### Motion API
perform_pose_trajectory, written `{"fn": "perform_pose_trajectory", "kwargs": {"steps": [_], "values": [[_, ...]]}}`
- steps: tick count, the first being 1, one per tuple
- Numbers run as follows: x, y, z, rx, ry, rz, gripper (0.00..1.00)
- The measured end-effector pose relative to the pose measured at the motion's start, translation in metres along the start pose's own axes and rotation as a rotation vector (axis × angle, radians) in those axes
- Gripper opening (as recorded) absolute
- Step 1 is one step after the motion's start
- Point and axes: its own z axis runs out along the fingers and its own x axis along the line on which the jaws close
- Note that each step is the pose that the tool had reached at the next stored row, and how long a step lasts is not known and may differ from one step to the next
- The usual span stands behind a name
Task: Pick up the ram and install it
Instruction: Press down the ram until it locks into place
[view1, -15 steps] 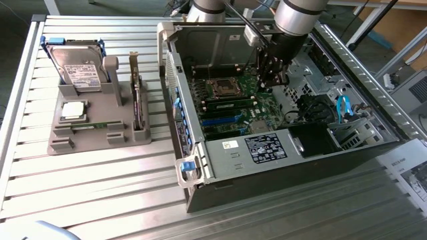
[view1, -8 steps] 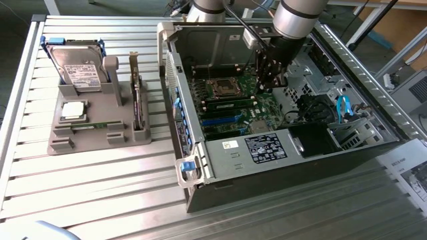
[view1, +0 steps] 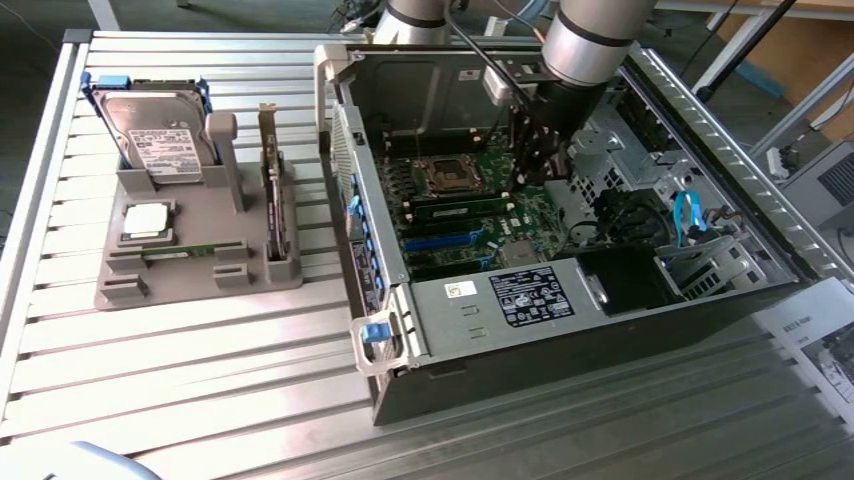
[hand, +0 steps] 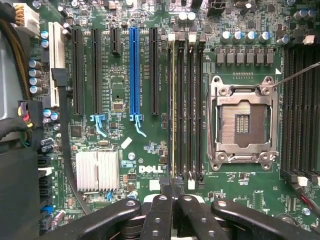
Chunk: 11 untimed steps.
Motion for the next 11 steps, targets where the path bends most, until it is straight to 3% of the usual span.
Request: {"fn": "perform_pose_trajectory", "kwargs": {"steps": [11], "values": [[-0.0001,0.0000,0.0088,0.0000,0.0002,0.000,0.10]]}}
